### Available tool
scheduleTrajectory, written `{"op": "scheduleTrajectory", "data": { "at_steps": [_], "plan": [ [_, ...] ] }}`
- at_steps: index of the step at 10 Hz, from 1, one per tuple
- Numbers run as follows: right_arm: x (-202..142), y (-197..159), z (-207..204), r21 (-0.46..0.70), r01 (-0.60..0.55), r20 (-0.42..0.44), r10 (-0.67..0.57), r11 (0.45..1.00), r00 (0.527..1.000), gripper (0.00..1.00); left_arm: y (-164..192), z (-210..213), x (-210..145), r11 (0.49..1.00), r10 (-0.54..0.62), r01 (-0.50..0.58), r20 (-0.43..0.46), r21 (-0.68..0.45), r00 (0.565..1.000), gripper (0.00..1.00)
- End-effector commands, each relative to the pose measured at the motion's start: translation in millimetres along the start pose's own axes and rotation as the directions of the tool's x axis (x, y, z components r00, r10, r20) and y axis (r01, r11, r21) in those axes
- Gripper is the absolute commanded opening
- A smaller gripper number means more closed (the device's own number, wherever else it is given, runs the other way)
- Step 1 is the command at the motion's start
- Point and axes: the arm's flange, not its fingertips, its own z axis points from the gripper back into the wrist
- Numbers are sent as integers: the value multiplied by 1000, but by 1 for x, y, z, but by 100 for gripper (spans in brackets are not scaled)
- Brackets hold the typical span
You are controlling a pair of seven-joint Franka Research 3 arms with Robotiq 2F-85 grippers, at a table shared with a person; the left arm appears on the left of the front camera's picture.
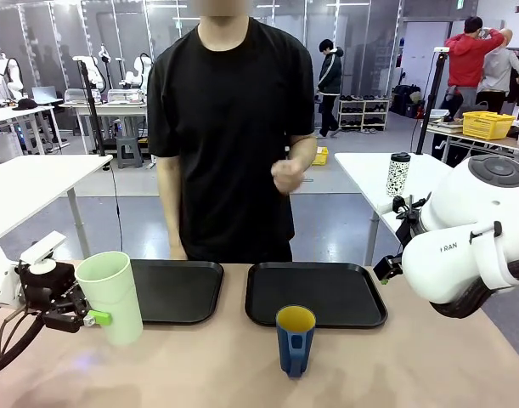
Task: Sort and store the cups by type.
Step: Place the picked Reusable plastic cup into the Flat Tray indicated by the person.
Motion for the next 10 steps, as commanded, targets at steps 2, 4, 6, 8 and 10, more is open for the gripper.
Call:
{"op": "scheduleTrajectory", "data": {
  "at_steps": [2,4,6,8,10],
  "plan": [
    [-2,1,0,-3,-8,-1,8,1000,1000,100,2,0,3,1000,-7,7,0,-3,1000,56],
    [-2,1,0,-3,-8,-1,8,1000,1000,100,2,0,3,1000,-7,7,0,-3,1000,56],
    [-2,1,0,-3,-8,-1,8,1000,1000,100,2,0,3,1000,-7,7,0,-3,1000,56],
    [-2,1,0,-3,-8,-1,8,1000,1000,100,2,0,3,1000,-7,7,0,-3,1000,56],
    [-2,1,0,-3,-8,-1,8,1000,1000,100,9,-8,7,1000,8,-8,10,9,1000,85]
  ]
}}
